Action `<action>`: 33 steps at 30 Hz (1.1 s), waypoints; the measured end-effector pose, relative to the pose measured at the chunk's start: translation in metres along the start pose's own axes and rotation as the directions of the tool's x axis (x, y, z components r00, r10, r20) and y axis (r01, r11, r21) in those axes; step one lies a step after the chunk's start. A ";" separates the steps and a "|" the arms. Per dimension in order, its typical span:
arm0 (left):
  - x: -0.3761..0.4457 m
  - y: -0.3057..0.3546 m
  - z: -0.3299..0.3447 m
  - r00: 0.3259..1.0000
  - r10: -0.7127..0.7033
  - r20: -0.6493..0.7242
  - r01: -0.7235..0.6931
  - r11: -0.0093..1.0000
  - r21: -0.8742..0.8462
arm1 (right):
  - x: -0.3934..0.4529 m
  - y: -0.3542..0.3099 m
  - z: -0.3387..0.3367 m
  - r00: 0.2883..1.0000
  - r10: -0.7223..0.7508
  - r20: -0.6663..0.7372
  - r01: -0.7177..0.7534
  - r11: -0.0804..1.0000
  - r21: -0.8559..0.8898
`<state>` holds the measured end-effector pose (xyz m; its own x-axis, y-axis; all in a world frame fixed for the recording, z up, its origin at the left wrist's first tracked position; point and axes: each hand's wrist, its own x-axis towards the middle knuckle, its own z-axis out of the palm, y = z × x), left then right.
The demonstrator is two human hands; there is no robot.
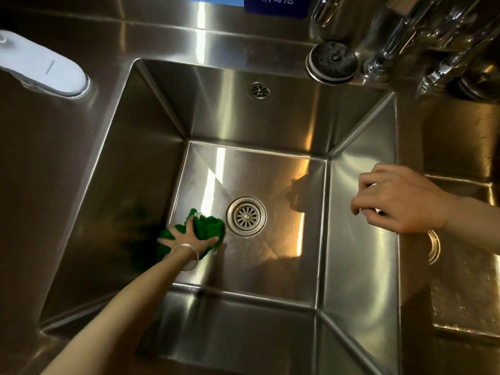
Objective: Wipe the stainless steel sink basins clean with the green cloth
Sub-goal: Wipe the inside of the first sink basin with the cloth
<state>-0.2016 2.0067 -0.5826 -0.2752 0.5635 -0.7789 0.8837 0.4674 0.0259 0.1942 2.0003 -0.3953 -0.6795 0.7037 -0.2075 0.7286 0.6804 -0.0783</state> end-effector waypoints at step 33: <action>0.041 0.014 -0.008 0.810 0.565 0.155 -0.497 0.524 0.691 | 0.000 0.006 0.006 0.999 -0.014 0.051 0.017 0.999 -0.049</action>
<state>-0.2034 2.0414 -0.6094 0.3351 0.6155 -0.7134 0.8616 -0.5065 -0.0322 0.1991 2.0031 -0.4015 -0.6847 0.6827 -0.2553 0.7120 0.7014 -0.0339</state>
